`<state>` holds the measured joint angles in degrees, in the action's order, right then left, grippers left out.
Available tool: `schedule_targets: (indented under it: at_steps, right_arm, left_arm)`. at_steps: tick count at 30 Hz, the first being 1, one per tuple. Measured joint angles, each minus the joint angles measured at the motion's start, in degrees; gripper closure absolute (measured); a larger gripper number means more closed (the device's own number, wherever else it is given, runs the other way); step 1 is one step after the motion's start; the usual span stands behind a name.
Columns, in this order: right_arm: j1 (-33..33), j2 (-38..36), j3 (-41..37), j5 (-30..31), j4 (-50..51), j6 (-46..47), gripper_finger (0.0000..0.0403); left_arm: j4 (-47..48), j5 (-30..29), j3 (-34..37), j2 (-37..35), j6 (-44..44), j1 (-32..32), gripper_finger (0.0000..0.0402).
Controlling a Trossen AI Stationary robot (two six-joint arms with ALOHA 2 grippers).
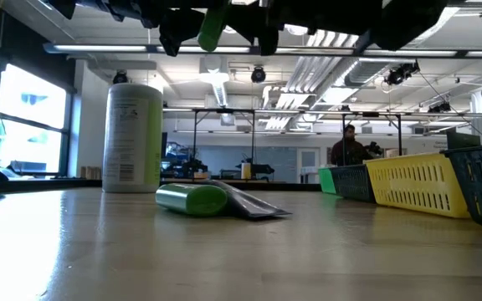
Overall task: Pick & Place Travel size toiletries
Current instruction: Put the green shampoo into the top black basket
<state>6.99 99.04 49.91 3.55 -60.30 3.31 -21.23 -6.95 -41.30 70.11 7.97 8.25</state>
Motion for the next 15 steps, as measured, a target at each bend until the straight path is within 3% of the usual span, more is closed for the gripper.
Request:
schedule_targets:
  at_steps: [15]
  right_arm:
    - [-0.3,0.0,1.2,-1.0,3.6,0.0,0.0144]
  left_arm:
    - [0.1,0.0,0.0,0.0,-0.2,0.0,0.0213]
